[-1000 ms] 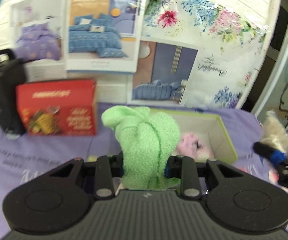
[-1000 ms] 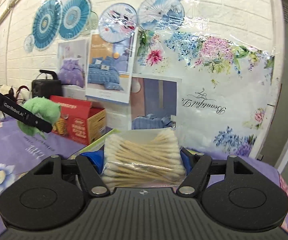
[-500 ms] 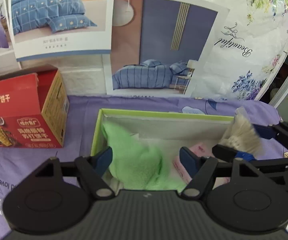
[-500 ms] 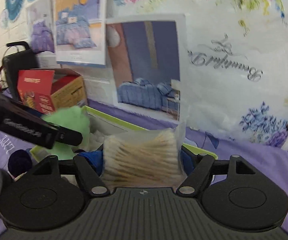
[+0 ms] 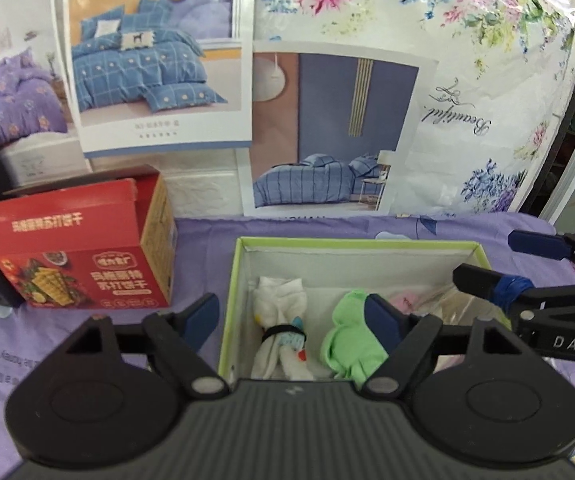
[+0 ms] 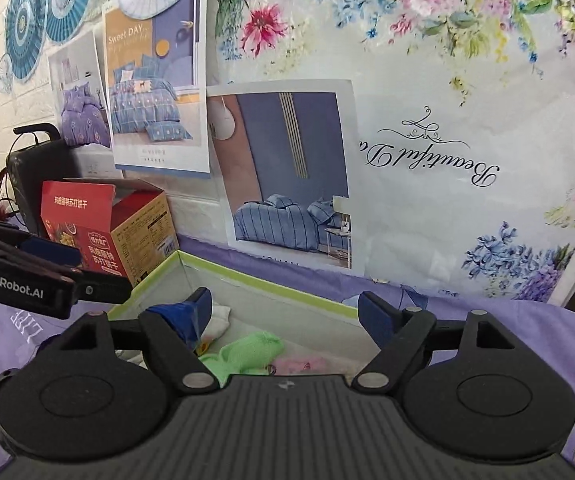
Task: Organize soft objects
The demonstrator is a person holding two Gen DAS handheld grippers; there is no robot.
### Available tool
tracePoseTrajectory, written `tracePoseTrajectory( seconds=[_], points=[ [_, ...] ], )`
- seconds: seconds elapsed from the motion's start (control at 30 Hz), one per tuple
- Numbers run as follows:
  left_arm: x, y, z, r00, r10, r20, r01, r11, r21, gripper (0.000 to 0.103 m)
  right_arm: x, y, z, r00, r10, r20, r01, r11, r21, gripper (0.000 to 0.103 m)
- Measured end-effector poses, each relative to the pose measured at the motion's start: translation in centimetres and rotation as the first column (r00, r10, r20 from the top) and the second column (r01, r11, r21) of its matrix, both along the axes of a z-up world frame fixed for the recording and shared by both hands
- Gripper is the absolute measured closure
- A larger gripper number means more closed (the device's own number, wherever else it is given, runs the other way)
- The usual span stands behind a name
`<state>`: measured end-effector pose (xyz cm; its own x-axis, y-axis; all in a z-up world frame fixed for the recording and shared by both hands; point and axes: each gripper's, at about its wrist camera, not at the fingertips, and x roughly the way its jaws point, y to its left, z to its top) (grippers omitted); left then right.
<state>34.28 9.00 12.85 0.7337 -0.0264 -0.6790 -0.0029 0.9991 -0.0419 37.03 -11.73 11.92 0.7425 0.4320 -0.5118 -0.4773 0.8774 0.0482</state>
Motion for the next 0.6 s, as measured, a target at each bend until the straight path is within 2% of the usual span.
tracePoseTrajectory(
  seconds=[0.07, 0.13, 0.2, 0.23, 0.37, 0.6],
  points=[
    [-1.3, -0.4, 0.3, 1.000, 0.012, 0.002, -0.012, 0.999, 0.052, 0.021, -1.2, -0.1, 0.4, 1.000, 0.002, 0.005, -0.002, 1.000, -0.006, 0.036],
    [-2.9, -0.6, 0.6, 1.000, 0.016, 0.015, -0.017, 0.998, 0.068, 0.019, -2.6, -0.2, 0.9, 0.999, -0.028, 0.015, 0.028, 0.999, -0.017, 0.036],
    [-4.5, -0.2, 0.9, 1.000, 0.015, 0.025, -0.016, 0.999, 0.039, 0.009, -4.1, -0.3, 1.3, 0.999, -0.046, 0.017, 0.047, 0.999, -0.026, 0.036],
    [-5.4, 0.0, 1.1, 0.999, 0.011, 0.036, -0.011, 1.000, 0.022, 0.000, -5.0, -0.5, 1.6, 0.998, -0.058, 0.025, 0.059, 0.998, -0.021, 0.036],
    [-9.3, 0.2, 1.6, 0.995, 0.015, 0.098, -0.017, 1.000, 0.025, 0.000, -8.7, -1.0, 2.6, 0.987, -0.161, 0.027, 0.162, 0.987, -0.025, 0.036],
    [-15.6, 0.4, 0.5, 0.993, 0.014, 0.113, -0.020, 0.999, 0.044, 0.000, -17.1, -1.2, 1.9, 0.979, -0.191, 0.065, 0.192, 0.981, -0.008, 0.035]
  ],
)
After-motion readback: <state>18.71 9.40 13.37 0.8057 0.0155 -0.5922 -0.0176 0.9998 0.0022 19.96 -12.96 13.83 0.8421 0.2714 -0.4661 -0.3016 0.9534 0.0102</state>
